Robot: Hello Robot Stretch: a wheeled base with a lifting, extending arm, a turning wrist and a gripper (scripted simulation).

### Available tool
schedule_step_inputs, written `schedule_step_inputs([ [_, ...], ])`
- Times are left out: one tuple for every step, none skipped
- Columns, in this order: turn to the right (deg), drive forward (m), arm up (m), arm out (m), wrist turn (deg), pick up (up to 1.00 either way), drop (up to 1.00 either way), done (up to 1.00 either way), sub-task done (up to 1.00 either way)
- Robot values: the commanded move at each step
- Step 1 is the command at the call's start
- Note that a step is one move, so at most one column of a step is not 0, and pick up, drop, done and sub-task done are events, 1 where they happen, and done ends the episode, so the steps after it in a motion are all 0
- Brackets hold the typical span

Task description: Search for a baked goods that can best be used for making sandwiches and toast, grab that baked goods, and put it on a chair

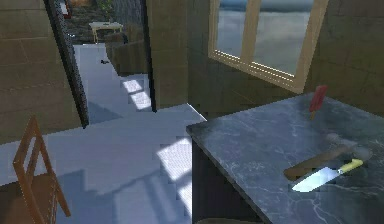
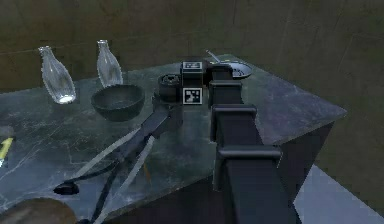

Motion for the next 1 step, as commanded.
schedule_step_inputs([
  [0.0,0.0,0.0,-0.2,0.0,0.0,0.0,0.0,0.0],
])
